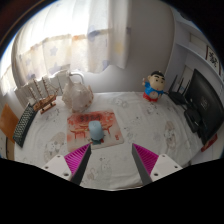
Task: Arrange mouse
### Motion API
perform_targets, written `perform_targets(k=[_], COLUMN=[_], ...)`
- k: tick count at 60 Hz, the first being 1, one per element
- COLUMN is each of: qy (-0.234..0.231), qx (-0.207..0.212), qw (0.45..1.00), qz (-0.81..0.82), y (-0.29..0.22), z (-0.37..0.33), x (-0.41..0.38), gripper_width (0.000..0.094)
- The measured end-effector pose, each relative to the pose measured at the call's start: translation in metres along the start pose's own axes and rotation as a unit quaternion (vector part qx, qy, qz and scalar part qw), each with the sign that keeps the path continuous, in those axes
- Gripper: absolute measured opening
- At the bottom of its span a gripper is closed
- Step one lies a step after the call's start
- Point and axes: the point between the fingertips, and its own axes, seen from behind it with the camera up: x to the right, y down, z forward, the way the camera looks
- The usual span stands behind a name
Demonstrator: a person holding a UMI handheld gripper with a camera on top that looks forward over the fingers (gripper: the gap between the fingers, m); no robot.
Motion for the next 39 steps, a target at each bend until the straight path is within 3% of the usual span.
perform_targets(k=[9,24,39], qy=[0.007,0.035,0.014], qx=[-0.012,0.0,-0.004], qw=[1.0,0.999,1.0], qz=[0.028,0.025,0.019], y=[0.024,0.015,0.024], z=[-0.052,-0.053,-0.054], x=[0.025,0.065,0.061], gripper_width=[0.0855,0.0851,0.0851])
